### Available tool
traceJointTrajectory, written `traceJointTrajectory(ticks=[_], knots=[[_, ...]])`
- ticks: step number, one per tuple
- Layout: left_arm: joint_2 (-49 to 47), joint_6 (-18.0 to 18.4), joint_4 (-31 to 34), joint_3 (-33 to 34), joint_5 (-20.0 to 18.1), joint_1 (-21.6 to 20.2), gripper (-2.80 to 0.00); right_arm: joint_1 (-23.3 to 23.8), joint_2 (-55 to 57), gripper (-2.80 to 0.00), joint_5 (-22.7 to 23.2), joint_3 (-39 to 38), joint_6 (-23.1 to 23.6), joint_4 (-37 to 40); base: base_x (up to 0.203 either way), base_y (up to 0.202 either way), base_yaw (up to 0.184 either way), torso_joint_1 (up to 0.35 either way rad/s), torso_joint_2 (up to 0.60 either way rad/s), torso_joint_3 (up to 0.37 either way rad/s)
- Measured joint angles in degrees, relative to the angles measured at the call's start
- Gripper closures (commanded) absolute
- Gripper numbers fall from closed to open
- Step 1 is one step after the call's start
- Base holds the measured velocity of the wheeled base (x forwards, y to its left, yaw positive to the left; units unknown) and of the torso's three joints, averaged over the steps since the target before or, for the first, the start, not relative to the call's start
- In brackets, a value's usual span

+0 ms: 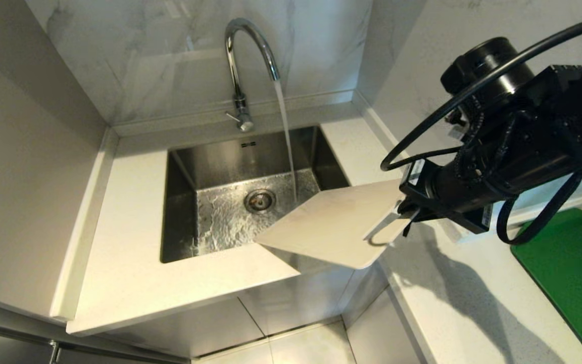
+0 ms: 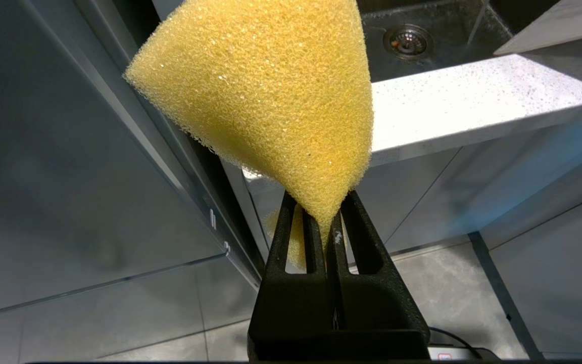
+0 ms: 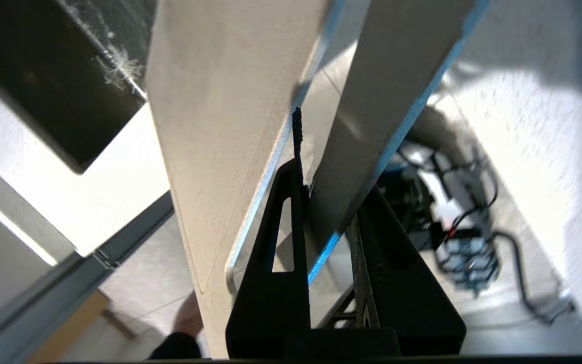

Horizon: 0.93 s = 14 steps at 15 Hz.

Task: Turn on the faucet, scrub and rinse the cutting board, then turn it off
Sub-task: Pick up the cutting board

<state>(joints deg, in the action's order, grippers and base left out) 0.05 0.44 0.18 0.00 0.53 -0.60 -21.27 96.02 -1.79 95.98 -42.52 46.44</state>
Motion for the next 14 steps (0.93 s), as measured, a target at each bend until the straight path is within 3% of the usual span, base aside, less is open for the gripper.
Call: traceJointTrajectory(ticks=[8, 14], knots=[[0.00, 0.00, -0.02, 0.00, 0.04, 0.00, 0.00, 0.69, -0.31, 0.00, -0.55, 7.69, 10.52, -2.70, 0.000, 0.000, 0.000, 0.000, 0.00, 0.000], [0.00, 0.00, 0.00, 0.00, 0.04, 0.00, 0.00, 2.58, 3.29, 0.00, -0.62, 15.78, 14.32, -10.04, 0.000, 0.000, 0.000, 0.000, 0.00, 0.000]])
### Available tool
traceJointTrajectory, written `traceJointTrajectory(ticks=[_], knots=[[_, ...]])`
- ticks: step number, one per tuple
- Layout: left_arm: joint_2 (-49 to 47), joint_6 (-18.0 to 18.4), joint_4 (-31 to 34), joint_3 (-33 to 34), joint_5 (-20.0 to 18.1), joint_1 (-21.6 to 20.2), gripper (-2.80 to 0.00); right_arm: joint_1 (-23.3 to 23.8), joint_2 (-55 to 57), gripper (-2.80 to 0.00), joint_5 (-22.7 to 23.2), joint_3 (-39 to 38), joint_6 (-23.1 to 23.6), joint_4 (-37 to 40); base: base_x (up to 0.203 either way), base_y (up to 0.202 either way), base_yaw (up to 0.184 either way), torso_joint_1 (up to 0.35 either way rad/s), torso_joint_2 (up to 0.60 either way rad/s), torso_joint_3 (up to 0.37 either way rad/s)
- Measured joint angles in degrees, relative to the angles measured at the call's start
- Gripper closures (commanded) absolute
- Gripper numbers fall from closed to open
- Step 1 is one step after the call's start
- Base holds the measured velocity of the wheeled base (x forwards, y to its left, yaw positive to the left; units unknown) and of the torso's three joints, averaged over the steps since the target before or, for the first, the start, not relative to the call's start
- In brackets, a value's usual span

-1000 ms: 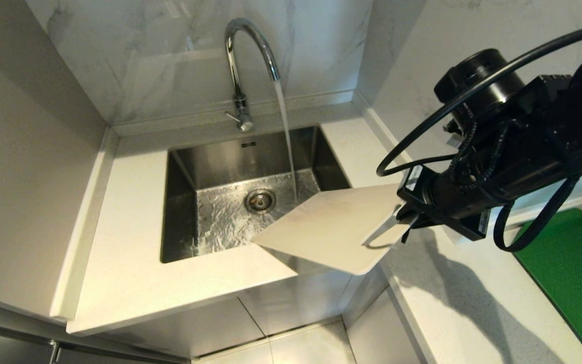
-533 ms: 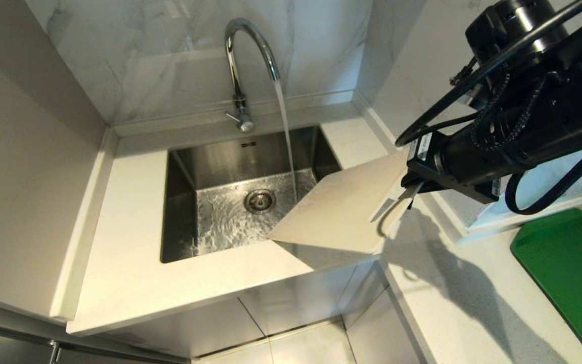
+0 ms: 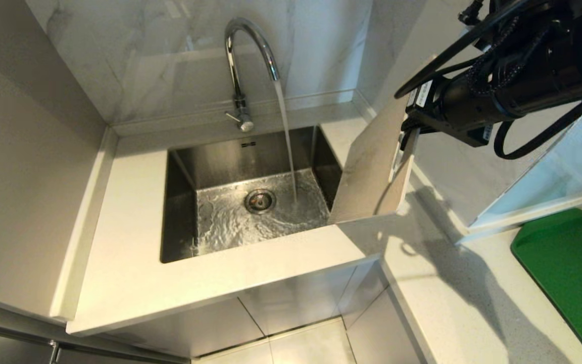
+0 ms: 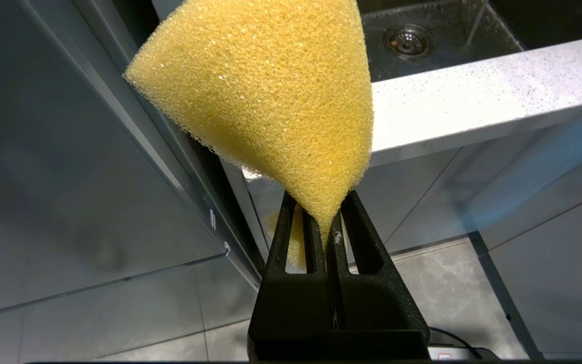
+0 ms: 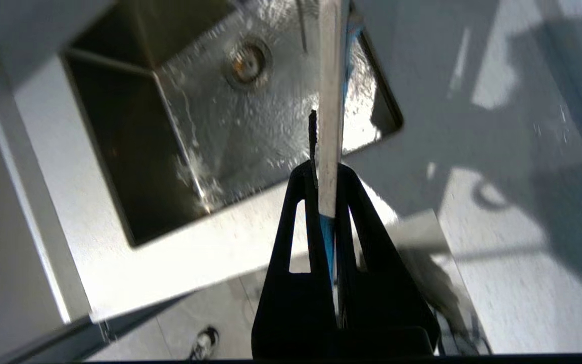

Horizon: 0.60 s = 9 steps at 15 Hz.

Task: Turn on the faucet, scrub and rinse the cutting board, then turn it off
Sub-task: Pick up the cutting board

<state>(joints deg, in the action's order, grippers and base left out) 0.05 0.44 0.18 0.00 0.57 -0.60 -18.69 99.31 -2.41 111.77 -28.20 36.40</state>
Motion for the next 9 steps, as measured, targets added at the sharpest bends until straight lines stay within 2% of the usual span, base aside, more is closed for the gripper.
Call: traceJointTrajectory(ticks=[3, 9], knots=[[0.00, 0.00, 0.02, 0.00, -0.05, 0.00, 0.00, 0.12, 0.63, 0.00, 0.16, 0.44, 0.11, -4.63, 0.000, 0.000, 0.000, 0.000, 0.00, 0.000], [0.00, 0.00, 0.00, 0.00, -0.02, 0.00, 0.00, 0.68, -1.25, 0.00, 0.74, 0.47, 0.44, -7.43, 0.000, 0.000, 0.000, 0.000, 0.00, 0.000]])
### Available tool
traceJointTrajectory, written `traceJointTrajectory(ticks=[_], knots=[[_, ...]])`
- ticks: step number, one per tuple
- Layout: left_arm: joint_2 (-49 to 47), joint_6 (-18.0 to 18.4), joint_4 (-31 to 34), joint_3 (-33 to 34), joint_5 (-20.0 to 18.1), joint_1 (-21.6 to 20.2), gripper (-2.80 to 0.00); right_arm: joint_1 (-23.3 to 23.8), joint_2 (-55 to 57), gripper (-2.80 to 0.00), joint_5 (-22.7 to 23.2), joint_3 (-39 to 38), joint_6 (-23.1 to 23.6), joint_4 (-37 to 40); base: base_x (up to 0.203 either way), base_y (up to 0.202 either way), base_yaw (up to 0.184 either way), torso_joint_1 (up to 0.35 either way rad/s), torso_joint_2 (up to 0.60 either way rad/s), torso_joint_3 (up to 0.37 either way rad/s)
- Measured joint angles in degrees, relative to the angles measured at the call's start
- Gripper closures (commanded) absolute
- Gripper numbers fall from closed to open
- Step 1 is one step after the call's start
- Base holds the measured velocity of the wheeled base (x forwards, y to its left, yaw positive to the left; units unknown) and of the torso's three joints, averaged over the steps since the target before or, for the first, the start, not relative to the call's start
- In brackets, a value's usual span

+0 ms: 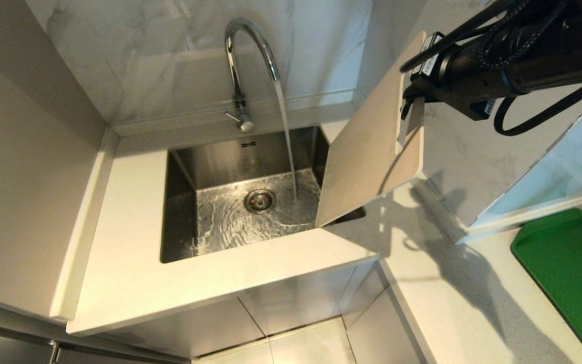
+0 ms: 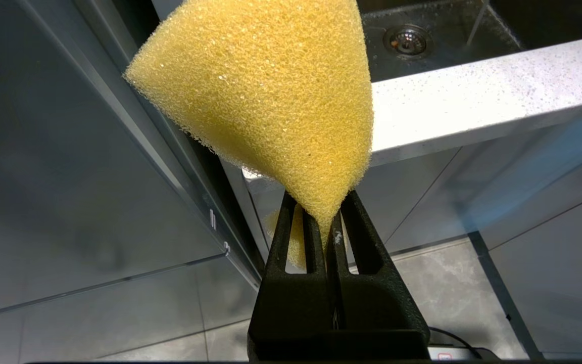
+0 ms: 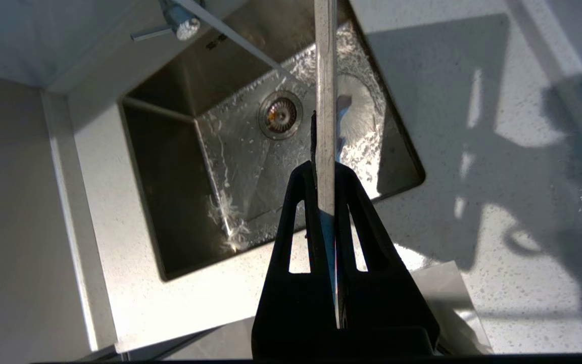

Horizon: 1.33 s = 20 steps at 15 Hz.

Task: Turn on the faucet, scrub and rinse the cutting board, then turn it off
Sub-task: Scrub the cutting board underwater

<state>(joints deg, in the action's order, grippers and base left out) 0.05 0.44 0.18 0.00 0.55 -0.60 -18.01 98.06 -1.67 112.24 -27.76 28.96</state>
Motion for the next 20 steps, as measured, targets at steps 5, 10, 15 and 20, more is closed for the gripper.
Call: traceJointTrajectory(ticks=[5, 10, 15, 20], knots=[[0.00, 0.00, 0.02, 0.00, 0.00, 0.00, 0.00, 1.11, -4.43, 0.00, 0.02, 0.00, 0.06, 0.55, 0.000, 0.000, 0.000, 0.000, 0.00, 0.000], [0.00, 0.00, 0.00, 0.00, -0.02, 0.00, 0.00, 1.15, -6.79, 0.00, -0.06, 0.00, 0.06, 1.49, 0.000, 0.000, 0.000, 0.000, 0.00, 0.000], [0.00, 0.00, 0.02, 0.00, 0.01, 0.00, 0.00, 1.22, -7.89, 0.00, -0.17, 0.00, 0.04, 1.88, 0.000, 0.000, 0.000, 0.000, 0.00, 0.000], [0.00, -0.03, 0.00, 0.00, 0.00, 0.00, 0.00, 1.22, -8.29, 0.00, -0.26, 0.00, 0.06, 1.99, 0.000, 0.000, 0.000, 0.000, 0.00, 0.000]])
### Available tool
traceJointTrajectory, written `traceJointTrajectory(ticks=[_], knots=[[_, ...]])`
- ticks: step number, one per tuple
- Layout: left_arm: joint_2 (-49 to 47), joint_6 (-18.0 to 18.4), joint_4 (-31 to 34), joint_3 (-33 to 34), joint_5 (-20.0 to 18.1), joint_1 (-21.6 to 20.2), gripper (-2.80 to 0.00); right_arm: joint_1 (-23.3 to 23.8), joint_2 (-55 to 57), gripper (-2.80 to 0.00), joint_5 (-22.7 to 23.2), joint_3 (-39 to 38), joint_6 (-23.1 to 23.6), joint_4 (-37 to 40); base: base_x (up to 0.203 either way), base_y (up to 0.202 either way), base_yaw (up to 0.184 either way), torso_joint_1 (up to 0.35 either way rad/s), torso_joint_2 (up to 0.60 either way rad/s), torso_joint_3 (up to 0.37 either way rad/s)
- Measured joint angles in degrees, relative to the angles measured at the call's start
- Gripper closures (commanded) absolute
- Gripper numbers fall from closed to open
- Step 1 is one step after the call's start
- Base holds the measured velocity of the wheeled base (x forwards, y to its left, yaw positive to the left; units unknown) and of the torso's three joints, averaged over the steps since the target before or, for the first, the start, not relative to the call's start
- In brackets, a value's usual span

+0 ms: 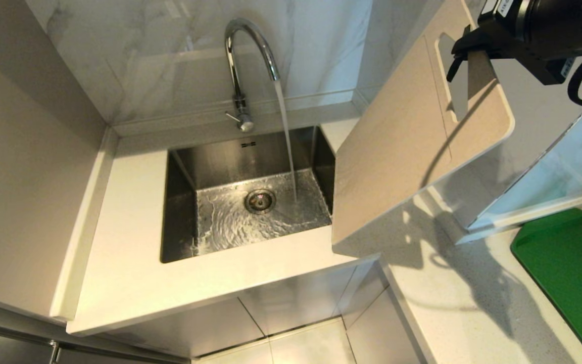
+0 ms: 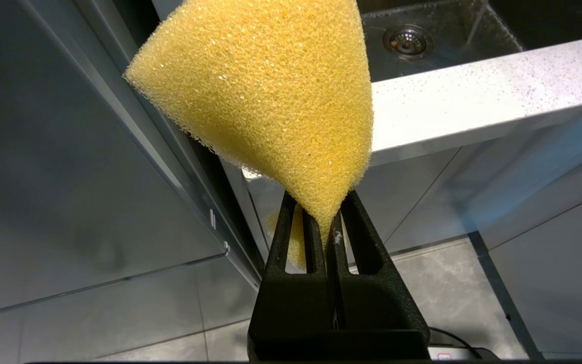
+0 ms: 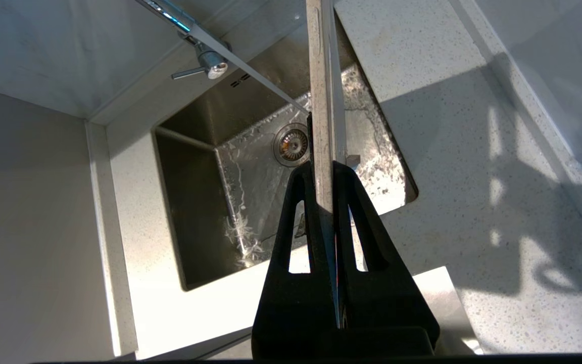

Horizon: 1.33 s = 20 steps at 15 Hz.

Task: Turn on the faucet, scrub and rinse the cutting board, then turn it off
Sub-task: Scrub the cutting board underwater

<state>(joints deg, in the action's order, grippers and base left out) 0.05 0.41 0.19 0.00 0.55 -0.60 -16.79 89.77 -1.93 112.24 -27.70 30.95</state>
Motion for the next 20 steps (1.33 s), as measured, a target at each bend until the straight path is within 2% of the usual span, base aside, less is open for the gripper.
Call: traceJointTrajectory(ticks=[5, 16, 20], knots=[[0.00, 0.18, 0.02, -0.02, -0.15, 0.00, 0.00, -0.07, -0.13, 0.00, 0.03, 0.00, 0.00, -0.12, 0.080, 0.000, 0.004, -0.002, 0.00, 0.002], [0.00, 0.22, 0.06, 0.00, -0.06, 0.00, 0.00, -0.07, -1.00, 0.00, 0.07, 0.00, 0.00, 0.74, 0.191, 0.000, -0.003, 0.007, 0.01, 0.001], [0.00, -0.44, 0.00, 0.00, -0.02, 0.00, 0.00, -0.10, -1.21, 0.00, 0.33, -0.04, -0.20, 0.81, 0.031, 0.000, -0.011, 0.002, 0.00, 0.001]])
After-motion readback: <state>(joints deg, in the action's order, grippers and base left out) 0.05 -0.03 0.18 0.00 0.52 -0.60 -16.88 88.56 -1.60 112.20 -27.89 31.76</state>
